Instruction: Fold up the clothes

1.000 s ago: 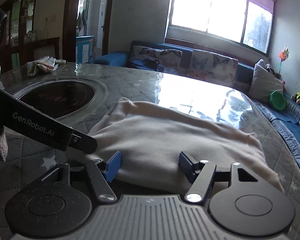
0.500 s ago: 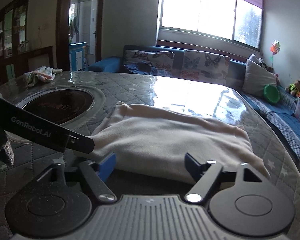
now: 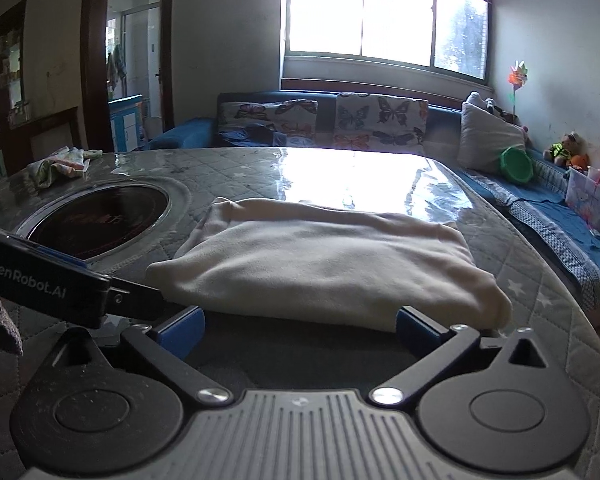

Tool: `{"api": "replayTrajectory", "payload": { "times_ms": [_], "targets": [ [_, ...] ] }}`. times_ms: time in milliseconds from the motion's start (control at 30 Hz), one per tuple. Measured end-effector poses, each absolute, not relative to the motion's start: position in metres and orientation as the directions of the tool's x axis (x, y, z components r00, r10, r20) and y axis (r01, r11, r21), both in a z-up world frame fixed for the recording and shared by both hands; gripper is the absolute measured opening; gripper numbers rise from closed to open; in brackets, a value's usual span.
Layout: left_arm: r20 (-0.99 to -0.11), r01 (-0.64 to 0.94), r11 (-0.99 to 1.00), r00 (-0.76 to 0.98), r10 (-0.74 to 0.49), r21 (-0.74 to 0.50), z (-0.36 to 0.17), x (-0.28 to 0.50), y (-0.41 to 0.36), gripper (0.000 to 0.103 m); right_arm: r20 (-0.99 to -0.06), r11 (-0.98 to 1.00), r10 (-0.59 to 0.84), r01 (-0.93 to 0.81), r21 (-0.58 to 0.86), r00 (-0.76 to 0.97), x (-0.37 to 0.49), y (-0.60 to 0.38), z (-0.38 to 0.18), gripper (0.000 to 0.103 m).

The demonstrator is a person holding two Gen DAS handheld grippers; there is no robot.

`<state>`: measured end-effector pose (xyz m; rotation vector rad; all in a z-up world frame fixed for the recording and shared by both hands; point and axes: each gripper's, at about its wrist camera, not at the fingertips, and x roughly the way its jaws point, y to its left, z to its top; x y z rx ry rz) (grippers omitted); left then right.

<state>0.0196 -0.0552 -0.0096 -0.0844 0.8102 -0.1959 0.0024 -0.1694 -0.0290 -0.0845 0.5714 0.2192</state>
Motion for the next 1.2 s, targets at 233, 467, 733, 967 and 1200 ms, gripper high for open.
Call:
{"api": "replayTrajectory", "payload": {
  "times_ms": [233, 467, 733, 967, 1200],
  "targets": [
    [-0.714, 0.129, 0.982, 0.674, -0.188, -0.136, -0.01, 0.01, -0.056, 0.103, -0.558, 0.982, 0.153, -0.19, -0.009, 0.816, -0.003, -0.171, -0.032, 0.103],
    [-0.714, 0.108, 0.988, 0.684, -0.151, -0.106, -0.01, 0.002, -0.054, 0.103, -0.579, 0.987, 0.145, -0.157, 0.031, 0.802, -0.007, -0.176, -0.036, 0.103],
    [-0.719, 0.101, 0.991, 0.682, -0.135, -0.09, -0.012, -0.008, -0.053, 0.103, -0.597, 0.994, 0.104, -0.105, 0.033, 0.795, -0.011, -0.179, -0.036, 0.103],
    [-0.721, 0.1, 0.993, 0.682, -0.117, -0.067, -0.013, -0.017, -0.056, 0.103, -0.593, 0.994, 0.102, -0.1, 0.036, 0.798, -0.018, -0.178, -0.035, 0.103],
    [-0.722, 0.106, 0.993, 0.684, -0.107, -0.047, -0.014, -0.026, -0.061, 0.103, -0.596, 0.995, 0.102, -0.093, 0.046, 0.796, -0.025, -0.18, -0.038, 0.103]
  ]
}}
